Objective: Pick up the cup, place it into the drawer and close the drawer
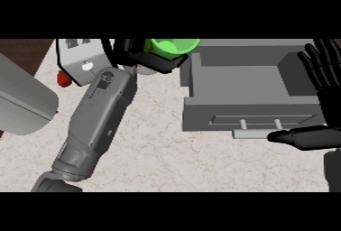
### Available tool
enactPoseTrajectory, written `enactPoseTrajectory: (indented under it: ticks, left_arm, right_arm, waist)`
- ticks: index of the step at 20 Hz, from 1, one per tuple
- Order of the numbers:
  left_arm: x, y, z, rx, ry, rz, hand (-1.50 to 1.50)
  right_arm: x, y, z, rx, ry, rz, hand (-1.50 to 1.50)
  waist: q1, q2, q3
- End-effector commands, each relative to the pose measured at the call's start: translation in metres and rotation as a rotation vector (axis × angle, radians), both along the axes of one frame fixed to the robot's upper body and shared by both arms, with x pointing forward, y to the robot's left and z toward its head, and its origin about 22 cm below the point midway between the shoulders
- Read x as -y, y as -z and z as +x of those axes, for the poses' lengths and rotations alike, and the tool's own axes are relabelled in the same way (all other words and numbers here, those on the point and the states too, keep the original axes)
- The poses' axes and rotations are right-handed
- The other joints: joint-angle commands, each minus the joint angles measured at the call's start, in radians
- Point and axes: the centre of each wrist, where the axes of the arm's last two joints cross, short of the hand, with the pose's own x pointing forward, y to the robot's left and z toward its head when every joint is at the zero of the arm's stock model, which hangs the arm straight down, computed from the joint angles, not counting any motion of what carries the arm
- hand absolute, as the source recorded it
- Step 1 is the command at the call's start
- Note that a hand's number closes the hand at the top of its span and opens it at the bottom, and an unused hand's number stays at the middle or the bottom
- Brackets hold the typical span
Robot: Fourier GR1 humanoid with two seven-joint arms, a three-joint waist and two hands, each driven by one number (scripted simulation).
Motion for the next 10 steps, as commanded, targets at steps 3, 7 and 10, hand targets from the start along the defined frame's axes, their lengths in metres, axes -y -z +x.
enactPoseTrajectory:
  ticks: [3, 7, 10]
  left_arm:
    - [0.048, -0.038, 0.003, -0.083, -0.035, 0.079, 1.50]
    - [0.066, -0.051, 0.012, -0.169, -0.084, 0.144, 1.50]
    - [0.079, -0.051, 0.011, -0.200, -0.132, 0.203, 1.50]
  right_arm:
    - [-0.005, 0.002, -0.001, -0.016, -0.008, 0.006, -1.50]
    - [-0.018, -0.002, 0.008, 0.018, -0.038, -0.010, -1.50]
    - [-0.010, -0.002, 0.011, 0.030, -0.054, 0.012, -1.50]
  waist:
    - [-0.021, 0.005, 0.000]
    - [-0.040, 0.015, 0.000]
    - [-0.067, 0.018, 0.001]
